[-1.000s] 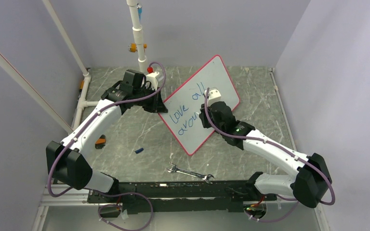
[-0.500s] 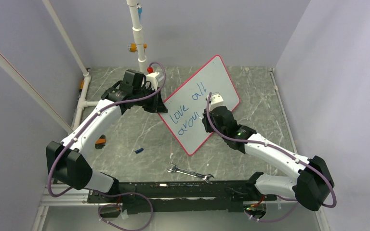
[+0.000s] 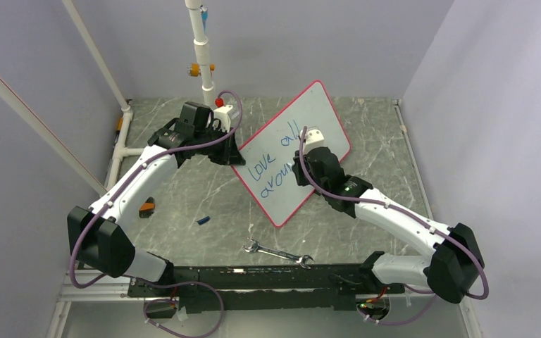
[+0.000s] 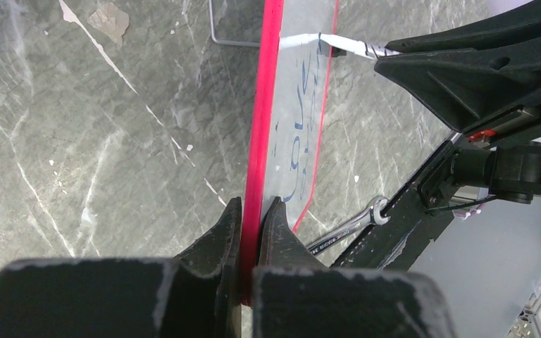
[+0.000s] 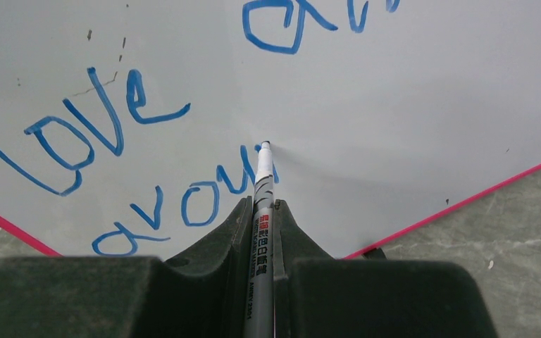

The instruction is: Write a sentence on the whiteboard

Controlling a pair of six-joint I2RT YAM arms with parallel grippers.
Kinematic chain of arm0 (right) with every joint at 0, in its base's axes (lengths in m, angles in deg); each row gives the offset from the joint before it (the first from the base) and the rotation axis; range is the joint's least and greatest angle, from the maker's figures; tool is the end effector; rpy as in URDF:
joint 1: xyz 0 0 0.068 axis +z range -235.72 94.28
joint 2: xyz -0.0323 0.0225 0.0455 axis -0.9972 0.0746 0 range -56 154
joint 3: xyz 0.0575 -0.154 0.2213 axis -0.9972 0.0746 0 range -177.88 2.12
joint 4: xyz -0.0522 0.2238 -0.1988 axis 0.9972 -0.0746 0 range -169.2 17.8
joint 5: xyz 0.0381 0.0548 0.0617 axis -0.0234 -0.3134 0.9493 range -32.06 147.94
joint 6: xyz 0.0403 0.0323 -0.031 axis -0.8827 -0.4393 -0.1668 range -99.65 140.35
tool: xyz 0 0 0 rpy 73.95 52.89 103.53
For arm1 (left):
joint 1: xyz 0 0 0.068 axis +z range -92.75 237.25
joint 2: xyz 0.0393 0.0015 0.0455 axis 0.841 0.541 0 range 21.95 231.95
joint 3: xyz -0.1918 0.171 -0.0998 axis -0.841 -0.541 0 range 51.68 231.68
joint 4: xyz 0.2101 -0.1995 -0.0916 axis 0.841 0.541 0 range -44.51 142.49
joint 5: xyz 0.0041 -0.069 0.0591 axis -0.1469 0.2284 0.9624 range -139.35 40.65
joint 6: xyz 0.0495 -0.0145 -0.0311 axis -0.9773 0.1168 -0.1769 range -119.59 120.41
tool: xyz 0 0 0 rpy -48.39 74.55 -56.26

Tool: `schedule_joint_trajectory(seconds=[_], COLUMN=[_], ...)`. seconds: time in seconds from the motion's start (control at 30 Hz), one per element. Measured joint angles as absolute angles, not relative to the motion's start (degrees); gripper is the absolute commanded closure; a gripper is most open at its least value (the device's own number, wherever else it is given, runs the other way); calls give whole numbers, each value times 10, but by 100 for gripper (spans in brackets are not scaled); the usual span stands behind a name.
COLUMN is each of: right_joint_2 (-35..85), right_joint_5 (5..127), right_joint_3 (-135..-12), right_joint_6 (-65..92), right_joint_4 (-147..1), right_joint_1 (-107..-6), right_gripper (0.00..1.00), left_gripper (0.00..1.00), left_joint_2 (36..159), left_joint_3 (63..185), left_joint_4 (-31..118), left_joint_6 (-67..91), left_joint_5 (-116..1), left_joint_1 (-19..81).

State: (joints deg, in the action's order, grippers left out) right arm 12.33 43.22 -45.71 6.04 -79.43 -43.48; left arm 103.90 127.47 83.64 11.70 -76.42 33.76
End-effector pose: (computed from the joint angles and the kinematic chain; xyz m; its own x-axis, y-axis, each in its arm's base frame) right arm 0.2428 0.2051 0.2617 -0.4533 -0.0888 -0.8869 -0.3835 0.9177 0.1041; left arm 0.3207 -0.1616 0.3270 -0.7563 0.1385 -0.6394 0.5155 0.7280 -0.4520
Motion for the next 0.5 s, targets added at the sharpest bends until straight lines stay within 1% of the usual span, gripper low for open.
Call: schedule_joint_trajectory(seconds=[0.5], right_joint_2=[143], right_joint_5=[430], right_joint_3=[-482], right_joint_6=[64], right_joint_4=[-794], right_joint_1=[-456], right_gripper=[100], left_gripper=[100], left_joint_2=[1039], left_joint_3=[1275], left_joint_4=[837], left_joint_6=[122], left_joint_5=[-760], left_joint_1=[338])
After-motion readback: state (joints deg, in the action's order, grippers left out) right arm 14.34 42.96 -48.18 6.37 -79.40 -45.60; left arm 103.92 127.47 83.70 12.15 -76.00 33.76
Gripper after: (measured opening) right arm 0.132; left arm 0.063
